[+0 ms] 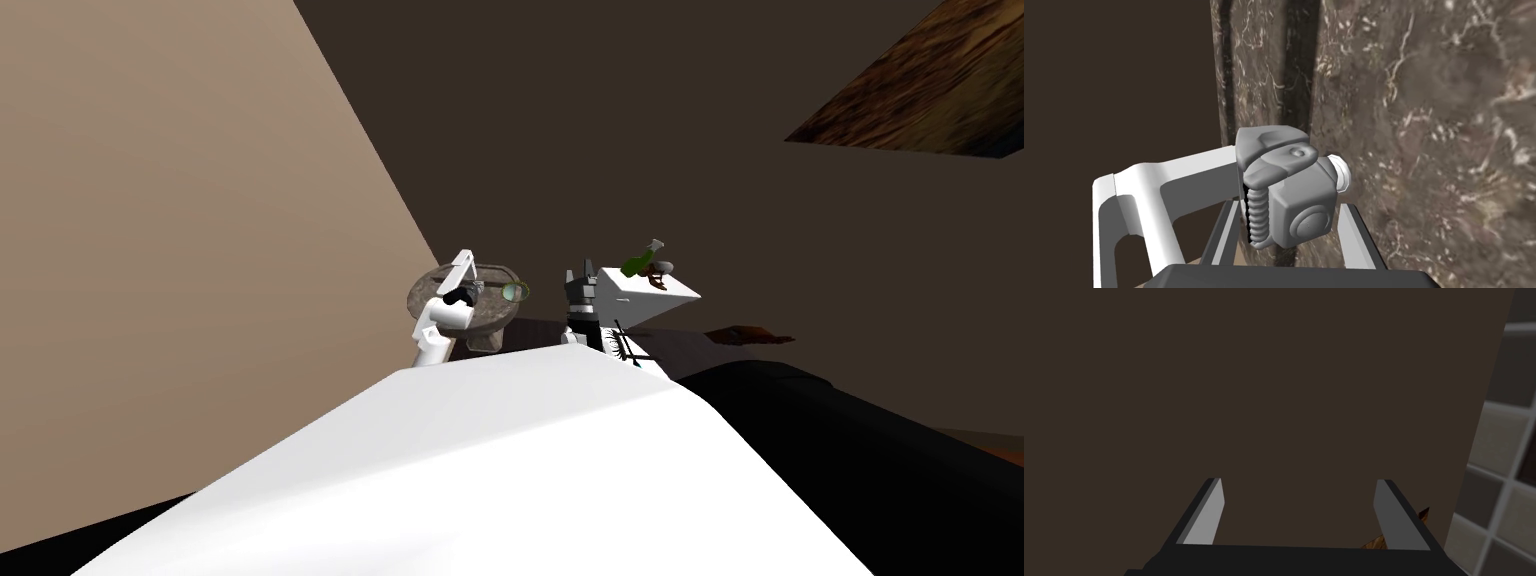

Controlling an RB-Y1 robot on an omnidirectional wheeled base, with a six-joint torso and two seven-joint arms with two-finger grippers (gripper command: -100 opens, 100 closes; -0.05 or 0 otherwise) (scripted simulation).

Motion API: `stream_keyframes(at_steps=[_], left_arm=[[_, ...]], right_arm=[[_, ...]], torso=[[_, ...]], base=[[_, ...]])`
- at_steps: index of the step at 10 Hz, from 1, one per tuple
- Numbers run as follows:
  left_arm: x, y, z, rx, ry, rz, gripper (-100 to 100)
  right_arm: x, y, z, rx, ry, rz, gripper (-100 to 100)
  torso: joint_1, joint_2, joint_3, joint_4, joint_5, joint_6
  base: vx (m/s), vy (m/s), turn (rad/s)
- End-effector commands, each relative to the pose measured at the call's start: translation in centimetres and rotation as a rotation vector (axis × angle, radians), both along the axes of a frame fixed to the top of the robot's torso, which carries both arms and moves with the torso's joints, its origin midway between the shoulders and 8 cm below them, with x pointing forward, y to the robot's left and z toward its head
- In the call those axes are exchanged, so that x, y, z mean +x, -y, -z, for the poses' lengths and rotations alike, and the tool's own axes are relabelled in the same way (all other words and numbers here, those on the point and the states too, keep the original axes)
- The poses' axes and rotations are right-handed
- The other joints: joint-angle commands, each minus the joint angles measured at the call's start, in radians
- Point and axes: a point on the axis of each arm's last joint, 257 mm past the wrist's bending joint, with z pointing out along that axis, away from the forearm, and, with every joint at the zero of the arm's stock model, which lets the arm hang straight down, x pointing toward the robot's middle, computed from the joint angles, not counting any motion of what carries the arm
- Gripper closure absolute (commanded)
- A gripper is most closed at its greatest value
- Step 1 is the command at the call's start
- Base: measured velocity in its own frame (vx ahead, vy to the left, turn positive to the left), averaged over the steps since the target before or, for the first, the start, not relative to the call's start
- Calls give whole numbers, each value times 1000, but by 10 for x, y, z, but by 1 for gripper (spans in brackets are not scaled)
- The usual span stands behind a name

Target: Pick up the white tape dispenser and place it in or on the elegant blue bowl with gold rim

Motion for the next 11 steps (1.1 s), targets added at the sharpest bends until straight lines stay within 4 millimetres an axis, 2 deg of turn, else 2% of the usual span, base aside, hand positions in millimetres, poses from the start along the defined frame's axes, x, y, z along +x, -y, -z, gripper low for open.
stream_keyframes(at_steps=[1, 4, 7, 11], left_arm=[[-3, 0, -5, 3, -5, -1, 100], [-11, 3, -14, 7, -18, 12, 100], [-21, 14, -24, 4, -36, 42, 100], [-33, 31, -34, -13, -54, 88, 100]], right_arm=[[0, 0, 0, 0, 0, 0, 0], [0, 0, 0, 0, 0, 0, 0], [0, 0, 0, 0, 0, 0, 0], [0, 0, 0, 0, 0, 0, 0]], torso=[[0, 0, 0, 0, 0, 0], [-4, 1, 0, 0, -1, 1], [-14, 0, 0, 0, -3, 2], [-8, 3, 2, 1, -3, 1]], base=[[44, -52, -8], [29, -85, -21], [39, -177, -36], [-1, -116, -4]])
